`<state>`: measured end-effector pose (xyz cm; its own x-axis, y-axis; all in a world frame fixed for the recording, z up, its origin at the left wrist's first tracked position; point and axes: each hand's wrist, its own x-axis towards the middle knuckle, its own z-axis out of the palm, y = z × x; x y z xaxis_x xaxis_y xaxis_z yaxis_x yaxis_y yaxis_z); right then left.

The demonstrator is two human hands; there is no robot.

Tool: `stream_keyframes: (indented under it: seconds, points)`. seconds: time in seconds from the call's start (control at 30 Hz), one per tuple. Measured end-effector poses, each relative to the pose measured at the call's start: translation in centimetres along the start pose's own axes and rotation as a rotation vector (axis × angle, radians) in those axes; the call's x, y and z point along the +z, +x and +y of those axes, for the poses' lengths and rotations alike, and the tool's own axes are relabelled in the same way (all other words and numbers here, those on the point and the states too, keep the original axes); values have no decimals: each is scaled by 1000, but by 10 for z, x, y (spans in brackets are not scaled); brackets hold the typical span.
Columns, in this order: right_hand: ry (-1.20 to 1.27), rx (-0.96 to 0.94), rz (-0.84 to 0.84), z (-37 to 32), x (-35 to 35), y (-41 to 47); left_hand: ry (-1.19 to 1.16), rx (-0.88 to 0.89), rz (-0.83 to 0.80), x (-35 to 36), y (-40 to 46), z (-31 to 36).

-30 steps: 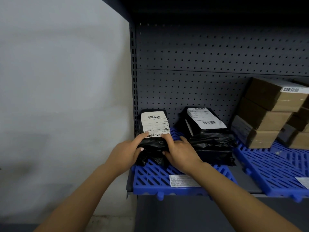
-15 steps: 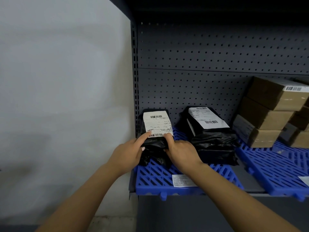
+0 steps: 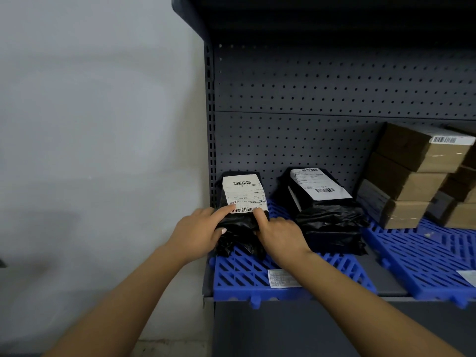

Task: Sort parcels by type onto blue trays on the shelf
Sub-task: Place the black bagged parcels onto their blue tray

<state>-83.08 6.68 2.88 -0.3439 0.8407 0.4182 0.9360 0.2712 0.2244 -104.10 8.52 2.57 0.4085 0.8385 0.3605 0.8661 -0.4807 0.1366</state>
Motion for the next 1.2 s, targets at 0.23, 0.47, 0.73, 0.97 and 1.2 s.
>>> stream_keyframes:
  seconds: [0.23,0.47,0.73,0.97,1.2]
  points:
    - [-58,-36,-85,0,-18,-4,101,-8,-78,-18,5,13]
    - [187,-196,90,25,-43,-33,19,102,20,-43,8,41]
    - [38,-97,246,88,-57,-64,-57,222,92,-45,12,88]
    - [97,155,86,138,-43,-79,-60,214,15,-29,32,115]
    - [384,290,-148,168,-34,-72,-25,185,-76,-11,67,142]
